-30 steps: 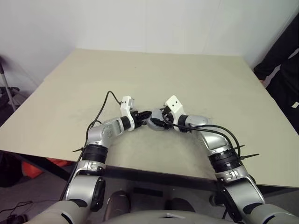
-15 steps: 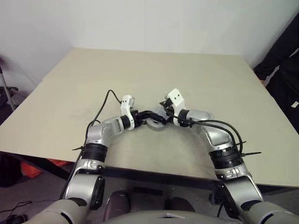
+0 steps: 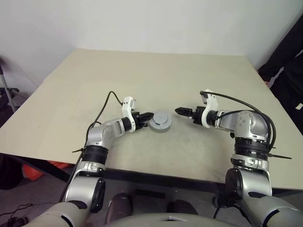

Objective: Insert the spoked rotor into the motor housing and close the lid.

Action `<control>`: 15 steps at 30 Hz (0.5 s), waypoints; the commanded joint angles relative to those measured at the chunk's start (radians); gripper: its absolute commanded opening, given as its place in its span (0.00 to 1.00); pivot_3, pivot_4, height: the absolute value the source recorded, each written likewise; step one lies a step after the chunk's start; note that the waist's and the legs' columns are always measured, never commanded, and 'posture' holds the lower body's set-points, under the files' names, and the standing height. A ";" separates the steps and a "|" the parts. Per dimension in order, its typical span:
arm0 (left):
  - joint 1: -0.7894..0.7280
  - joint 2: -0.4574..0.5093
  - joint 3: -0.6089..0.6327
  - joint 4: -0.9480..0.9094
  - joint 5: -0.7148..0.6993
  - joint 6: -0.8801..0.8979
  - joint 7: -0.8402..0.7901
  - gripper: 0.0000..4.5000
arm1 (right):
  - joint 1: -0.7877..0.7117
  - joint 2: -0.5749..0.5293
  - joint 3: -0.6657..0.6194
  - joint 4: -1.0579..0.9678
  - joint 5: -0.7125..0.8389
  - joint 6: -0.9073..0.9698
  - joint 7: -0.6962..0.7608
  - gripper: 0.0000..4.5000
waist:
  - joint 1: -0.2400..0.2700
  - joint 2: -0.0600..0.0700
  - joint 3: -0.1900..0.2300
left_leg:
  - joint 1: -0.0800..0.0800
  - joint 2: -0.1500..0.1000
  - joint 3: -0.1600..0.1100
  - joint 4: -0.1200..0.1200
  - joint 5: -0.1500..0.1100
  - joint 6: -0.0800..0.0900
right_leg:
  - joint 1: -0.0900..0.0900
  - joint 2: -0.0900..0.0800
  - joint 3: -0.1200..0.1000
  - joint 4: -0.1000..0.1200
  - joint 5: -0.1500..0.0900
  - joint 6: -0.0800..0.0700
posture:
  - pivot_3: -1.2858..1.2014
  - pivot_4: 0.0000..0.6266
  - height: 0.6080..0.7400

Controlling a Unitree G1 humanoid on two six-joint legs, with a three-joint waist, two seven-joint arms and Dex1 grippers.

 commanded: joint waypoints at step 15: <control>-0.018 0.014 -0.017 0.016 0.018 -0.008 -0.006 0.00 | -0.038 0.265 -0.122 0.020 0.097 0.083 -0.082 0.99 | -0.001 0.001 0.000 | 0.005 0.001 0.000 0.000 0.002 -0.003 | 0.002 0.000 0.000 0.002 -0.001 -0.001 | 0.52 0.00 1.00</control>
